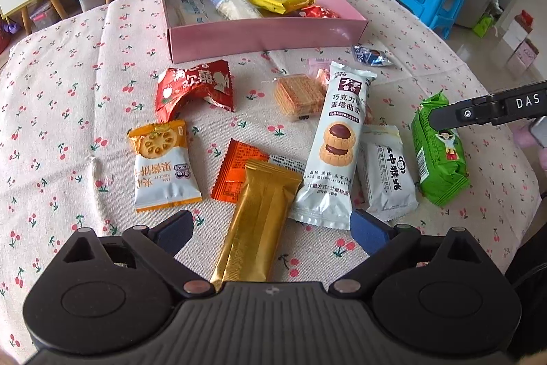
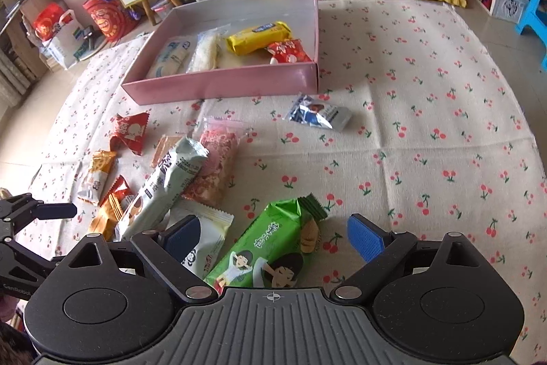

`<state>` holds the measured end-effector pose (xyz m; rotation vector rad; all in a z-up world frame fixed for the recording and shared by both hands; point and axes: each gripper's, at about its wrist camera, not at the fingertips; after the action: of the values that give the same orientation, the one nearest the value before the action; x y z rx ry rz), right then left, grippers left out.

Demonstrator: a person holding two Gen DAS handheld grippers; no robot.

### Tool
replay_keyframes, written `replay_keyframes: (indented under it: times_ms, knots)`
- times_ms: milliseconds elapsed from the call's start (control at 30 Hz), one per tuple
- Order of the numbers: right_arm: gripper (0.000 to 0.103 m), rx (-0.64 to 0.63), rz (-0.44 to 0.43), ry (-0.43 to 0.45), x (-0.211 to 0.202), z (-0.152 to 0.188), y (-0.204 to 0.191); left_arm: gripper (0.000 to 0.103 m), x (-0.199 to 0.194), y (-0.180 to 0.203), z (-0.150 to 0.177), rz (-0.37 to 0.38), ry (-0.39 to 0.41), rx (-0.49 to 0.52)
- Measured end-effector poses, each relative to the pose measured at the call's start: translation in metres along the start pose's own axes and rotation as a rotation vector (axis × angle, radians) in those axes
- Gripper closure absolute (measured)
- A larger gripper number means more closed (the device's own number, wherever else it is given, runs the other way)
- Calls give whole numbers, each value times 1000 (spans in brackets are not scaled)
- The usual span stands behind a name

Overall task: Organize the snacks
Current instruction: 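Grasp the gold wafer bar with the left tool while the right tool grasps the green snack pack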

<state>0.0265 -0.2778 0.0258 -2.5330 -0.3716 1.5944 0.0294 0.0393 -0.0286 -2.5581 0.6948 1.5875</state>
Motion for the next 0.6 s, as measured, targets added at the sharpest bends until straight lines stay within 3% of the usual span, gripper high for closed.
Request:
replay_keyframes:
  times_ms: [100, 233, 333, 600]
  knots:
    - [9, 64, -37, -55, 8, 4, 6, 12, 5, 0, 2, -2, -28, 12]
    - [9, 87, -25, -86, 15, 9, 6, 23, 10, -1, 4, -14, -58, 16]
    - [9, 104, -32, -107, 19, 12, 7, 27, 10, -1, 4, -25, -56, 23]
    - [8, 106, -31, -134, 26, 17, 4, 50, 9, -1, 3, -58, -52, 50]
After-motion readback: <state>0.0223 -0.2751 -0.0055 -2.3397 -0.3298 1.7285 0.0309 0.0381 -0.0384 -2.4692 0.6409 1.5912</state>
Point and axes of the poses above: each gripper's, at about its wrist camera, not at the fingertips, and x roughly the way its jaws point, y to its right, z to its underside, and after that the axes turned 4 degrees about -x, right-handed
